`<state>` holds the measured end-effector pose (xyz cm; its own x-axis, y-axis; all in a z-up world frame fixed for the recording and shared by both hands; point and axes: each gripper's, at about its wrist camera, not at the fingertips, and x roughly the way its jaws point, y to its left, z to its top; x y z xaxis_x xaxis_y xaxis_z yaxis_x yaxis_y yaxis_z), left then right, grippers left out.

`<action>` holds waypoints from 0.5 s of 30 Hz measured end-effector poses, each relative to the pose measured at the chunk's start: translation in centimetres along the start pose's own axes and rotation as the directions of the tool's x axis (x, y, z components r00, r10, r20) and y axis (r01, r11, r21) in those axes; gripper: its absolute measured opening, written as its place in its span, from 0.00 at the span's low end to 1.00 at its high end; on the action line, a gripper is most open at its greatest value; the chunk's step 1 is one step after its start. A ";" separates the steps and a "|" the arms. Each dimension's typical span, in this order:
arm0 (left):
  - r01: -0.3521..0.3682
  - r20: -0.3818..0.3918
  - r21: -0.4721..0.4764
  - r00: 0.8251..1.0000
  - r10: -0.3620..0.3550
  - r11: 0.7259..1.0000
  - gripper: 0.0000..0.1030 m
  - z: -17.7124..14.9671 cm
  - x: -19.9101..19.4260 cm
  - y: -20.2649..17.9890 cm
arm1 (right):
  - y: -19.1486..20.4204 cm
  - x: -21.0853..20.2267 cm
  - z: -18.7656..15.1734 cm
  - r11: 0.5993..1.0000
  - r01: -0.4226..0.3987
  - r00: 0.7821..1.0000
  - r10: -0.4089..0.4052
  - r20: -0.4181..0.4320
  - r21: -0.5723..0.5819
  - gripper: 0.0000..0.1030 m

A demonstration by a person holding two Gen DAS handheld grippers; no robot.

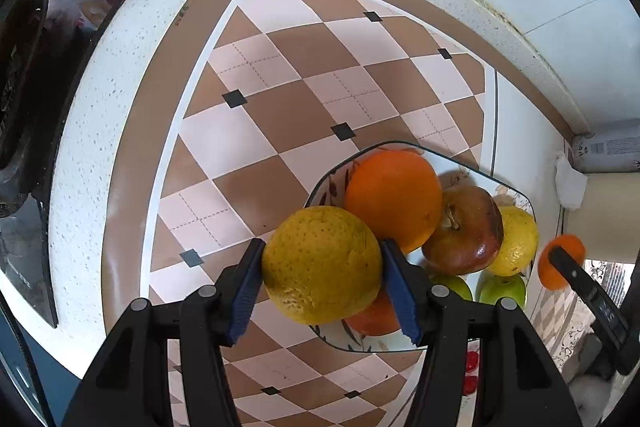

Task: Organize fruits
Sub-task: 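Carry both fruits onto the plate and open both tools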

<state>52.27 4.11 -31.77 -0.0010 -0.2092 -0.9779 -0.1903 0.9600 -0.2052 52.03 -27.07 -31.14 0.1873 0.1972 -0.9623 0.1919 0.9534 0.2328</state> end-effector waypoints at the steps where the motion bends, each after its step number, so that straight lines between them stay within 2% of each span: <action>1: 0.008 -0.002 -0.005 1.000 -0.008 1.000 0.54 0.0 0.0 0.1 | 0.4 0.4 0.0 1.000 0.002 1.000 -0.002 -0.008 -0.013 0.63; 8: 0.067 -0.035 -0.010 0.997 -0.067 0.998 0.54 -0.6 0.8 0.2 | 1.0 2.6 -0.2 1.000 -0.005 0.997 0.004 -0.082 -0.016 0.63; 11: 0.085 -0.059 -0.018 0.995 -0.085 0.996 0.54 -0.5 0.9 0.4 | 1.1 3.1 -0.5 1.000 -0.002 0.996 0.001 -0.088 -0.020 0.64; 15: 0.092 -0.085 -0.020 0.992 -0.093 0.996 0.54 -0.3 0.9 0.4 | 1.5 3.0 -0.2 1.000 -0.014 0.997 0.013 -0.080 -0.008 0.78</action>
<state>51.91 4.26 -32.74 -0.0667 -0.3125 -0.9476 -0.2092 0.9330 -0.2930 52.67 -25.01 -33.73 0.1120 0.2273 -0.9674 0.1820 0.9523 0.2448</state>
